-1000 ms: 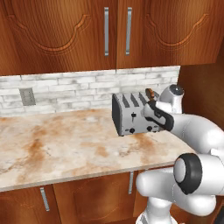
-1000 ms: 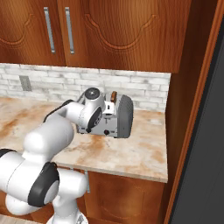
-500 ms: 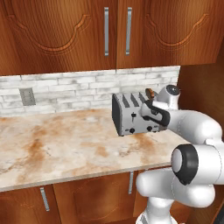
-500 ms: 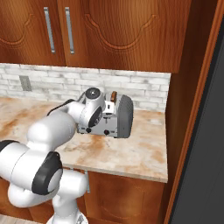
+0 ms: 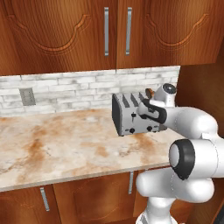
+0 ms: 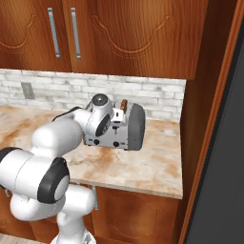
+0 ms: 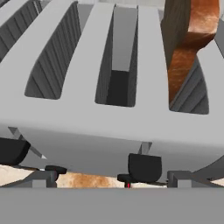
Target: Start the toaster. Once the lever pops up, take the bread to the plate on the dining counter.
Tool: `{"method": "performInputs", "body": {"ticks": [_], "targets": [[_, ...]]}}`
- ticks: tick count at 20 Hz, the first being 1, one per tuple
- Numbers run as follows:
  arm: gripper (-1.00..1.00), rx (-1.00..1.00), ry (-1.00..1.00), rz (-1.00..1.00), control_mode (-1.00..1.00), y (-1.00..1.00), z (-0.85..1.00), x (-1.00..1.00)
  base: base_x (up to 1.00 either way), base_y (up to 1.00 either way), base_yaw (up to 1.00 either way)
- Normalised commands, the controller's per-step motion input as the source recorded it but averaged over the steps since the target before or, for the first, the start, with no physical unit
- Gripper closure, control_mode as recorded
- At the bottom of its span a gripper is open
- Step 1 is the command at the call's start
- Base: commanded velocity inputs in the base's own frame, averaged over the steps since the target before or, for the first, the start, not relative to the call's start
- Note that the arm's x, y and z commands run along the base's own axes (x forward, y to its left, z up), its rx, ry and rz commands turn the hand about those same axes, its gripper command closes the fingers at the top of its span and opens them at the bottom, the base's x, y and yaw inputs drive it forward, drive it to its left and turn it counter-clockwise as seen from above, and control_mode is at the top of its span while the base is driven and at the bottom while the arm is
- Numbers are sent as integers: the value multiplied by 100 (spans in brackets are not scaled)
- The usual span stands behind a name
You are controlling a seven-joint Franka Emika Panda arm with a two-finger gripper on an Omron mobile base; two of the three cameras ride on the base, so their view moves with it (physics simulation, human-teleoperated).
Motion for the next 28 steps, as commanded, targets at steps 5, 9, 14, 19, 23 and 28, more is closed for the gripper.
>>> {"method": "performInputs", "body": {"ticks": [5, 9, 14, 19, 23, 28], "targets": [[-100, 0, 0, 0, -100, 0, 0, 5, 0, 0, 0], [-100, 0, 0, 0, -100, 2, -5, 0, 0, 0, 0], [-100, 0, 0, 0, -100, 10, -14, 0, 0, 0, 0], [-100, 0, 0, 0, -100, 11, -15, 0, 0, 0, 0], [-100, 0, 0, 0, -100, 0, -10, 0, 0, 0, 0], [-100, 0, 0, 0, -100, 0, -14, 0, 0, 0, 0]]}}
